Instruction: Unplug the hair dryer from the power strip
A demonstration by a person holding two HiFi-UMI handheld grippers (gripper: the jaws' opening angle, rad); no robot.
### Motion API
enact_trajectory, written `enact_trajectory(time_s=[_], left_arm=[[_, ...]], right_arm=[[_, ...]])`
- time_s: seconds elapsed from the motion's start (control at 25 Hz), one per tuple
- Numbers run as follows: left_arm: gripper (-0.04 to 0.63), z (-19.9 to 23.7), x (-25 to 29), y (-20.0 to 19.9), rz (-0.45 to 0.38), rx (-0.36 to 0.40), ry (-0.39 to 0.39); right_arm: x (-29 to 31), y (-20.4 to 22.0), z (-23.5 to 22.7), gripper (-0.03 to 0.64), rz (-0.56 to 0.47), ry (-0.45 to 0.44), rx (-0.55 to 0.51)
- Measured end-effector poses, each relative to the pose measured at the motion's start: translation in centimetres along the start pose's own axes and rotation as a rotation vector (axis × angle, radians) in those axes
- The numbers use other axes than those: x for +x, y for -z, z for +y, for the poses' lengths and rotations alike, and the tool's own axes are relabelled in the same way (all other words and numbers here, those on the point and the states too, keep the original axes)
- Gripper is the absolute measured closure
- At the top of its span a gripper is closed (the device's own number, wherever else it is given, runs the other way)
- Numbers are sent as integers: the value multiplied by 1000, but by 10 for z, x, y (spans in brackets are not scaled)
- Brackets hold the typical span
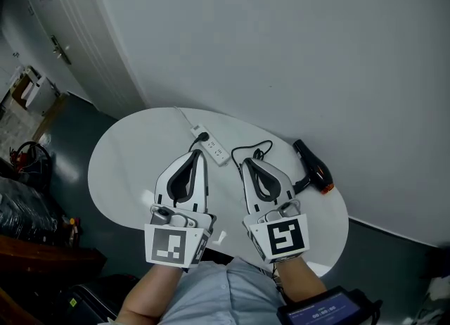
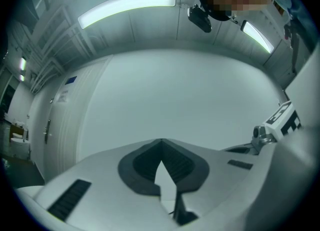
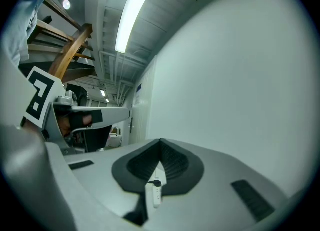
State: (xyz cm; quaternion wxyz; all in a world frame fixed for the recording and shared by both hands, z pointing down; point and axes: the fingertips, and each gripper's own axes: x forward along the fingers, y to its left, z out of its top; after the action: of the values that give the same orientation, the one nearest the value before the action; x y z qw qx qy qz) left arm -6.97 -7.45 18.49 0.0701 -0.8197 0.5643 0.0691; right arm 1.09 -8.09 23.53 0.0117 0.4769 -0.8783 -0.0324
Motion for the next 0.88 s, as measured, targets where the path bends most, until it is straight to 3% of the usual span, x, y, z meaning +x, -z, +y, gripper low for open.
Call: enact_trajectory(time_s=[0.12, 0.28, 0.4, 0.88], left_arm=[[597, 3, -1, -3, -14, 48, 7], [597, 5, -3, -3, -3, 2, -10], [597, 7, -4, -2, -9, 44, 1], [597, 7, -7, 2, -2, 46, 10]], right_arm=[[1, -6, 1, 617, -15, -9, 5], [3, -11, 6, 617, -24, -23, 3], [4, -11, 9, 617, -23, -31, 1], [5, -8, 14, 617, -19, -38, -5]])
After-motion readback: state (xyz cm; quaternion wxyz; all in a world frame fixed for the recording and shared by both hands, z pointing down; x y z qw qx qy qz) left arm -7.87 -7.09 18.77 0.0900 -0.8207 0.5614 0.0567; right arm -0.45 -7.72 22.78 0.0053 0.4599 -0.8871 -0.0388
